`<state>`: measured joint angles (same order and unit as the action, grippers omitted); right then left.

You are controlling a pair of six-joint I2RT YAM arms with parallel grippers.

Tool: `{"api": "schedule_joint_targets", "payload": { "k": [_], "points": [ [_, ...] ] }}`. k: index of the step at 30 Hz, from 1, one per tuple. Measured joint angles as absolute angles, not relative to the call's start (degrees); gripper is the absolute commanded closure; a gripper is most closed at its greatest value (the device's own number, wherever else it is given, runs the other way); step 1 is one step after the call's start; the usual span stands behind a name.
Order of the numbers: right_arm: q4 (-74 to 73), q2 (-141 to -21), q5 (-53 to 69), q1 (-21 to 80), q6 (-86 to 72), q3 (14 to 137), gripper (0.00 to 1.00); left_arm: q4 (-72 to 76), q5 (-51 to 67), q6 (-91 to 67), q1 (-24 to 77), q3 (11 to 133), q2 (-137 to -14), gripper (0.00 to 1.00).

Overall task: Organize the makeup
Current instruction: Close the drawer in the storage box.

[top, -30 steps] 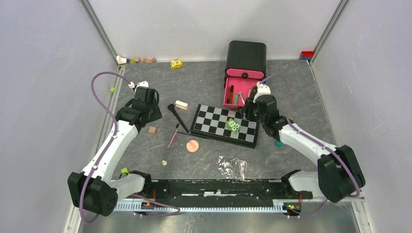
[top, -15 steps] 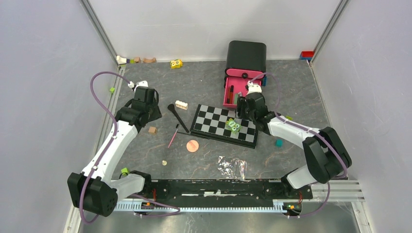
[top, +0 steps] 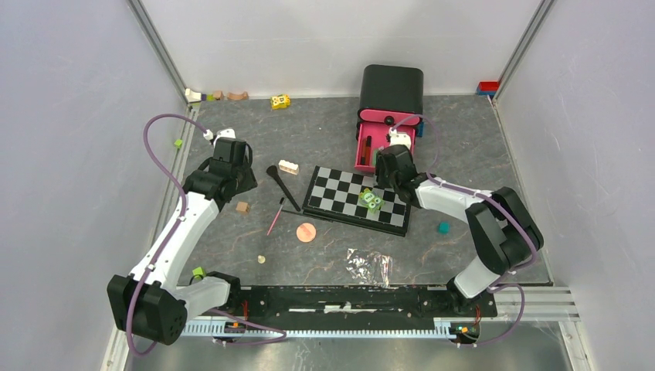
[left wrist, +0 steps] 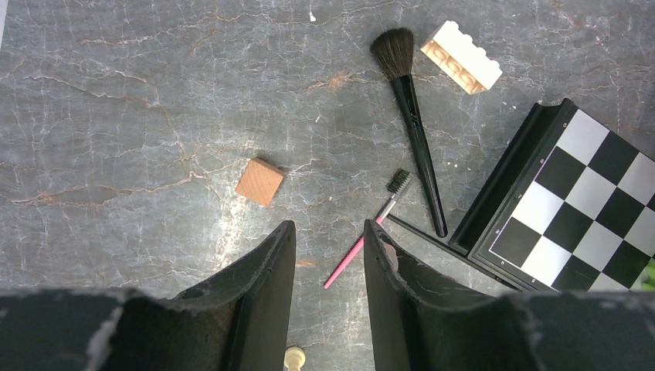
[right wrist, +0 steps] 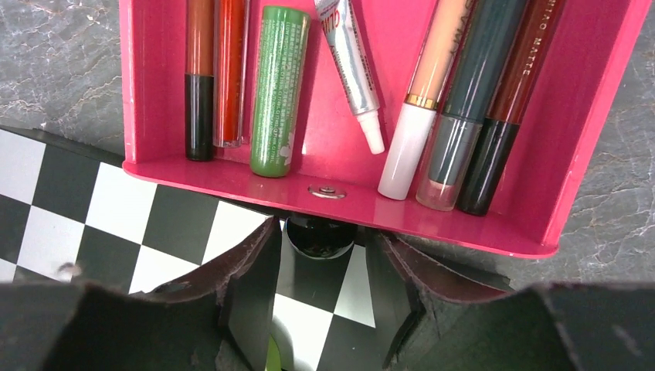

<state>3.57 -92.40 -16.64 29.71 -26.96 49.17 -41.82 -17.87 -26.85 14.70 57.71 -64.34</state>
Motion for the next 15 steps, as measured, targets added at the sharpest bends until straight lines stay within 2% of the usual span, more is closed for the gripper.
{"api": "schedule_joint_targets", "payload": {
  "k": [9, 15],
  "points": [
    [3.8, -92.7, -17.3, 30.0, -27.2, 49.3, 0.62, -41.8, -17.8, -26.9, 14.7, 57.7, -64.3, 0.55],
    [3.9, -92.1, -18.2, 30.1, -27.2, 49.3, 0.65, -41.6, -17.7, -26.9, 14.6, 57.7, -64.3, 0.55]
  ]
}}
